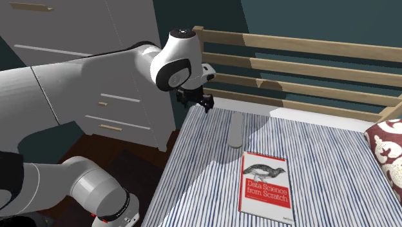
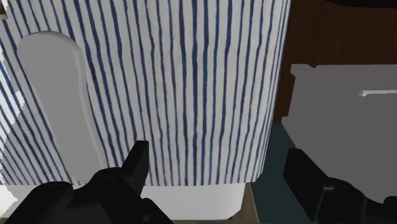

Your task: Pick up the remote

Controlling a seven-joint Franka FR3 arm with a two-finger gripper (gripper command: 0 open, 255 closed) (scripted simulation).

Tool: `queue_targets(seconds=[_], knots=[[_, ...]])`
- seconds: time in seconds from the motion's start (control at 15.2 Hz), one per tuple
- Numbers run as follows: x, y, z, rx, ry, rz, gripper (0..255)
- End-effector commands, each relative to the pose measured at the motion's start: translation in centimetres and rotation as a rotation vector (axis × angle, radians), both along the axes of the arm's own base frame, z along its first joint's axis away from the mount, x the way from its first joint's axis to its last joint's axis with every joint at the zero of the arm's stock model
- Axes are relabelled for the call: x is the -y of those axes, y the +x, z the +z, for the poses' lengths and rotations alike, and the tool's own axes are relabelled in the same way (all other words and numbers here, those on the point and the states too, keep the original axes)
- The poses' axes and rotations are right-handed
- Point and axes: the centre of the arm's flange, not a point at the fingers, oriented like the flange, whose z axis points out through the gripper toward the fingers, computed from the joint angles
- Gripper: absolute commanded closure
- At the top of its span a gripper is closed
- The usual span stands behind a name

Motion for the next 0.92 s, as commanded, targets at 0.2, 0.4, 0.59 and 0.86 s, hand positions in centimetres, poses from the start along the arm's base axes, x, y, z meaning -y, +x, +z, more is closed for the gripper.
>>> queue_targets(seconds=[0.2, 0.4, 0.59, 0.86], knots=[[5.4, 2.7, -3.0, -0.004, 0.002, 0.018, 0], [8.6, 4.5, -4.7, -0.006, 0.003, 0.028, 0], [11.8, 6.2, -6.4, -0.009, 0.005, 0.038, 0], [16.1, 8.6, -8.7, -0.012, 0.008, 0.052, 0]])
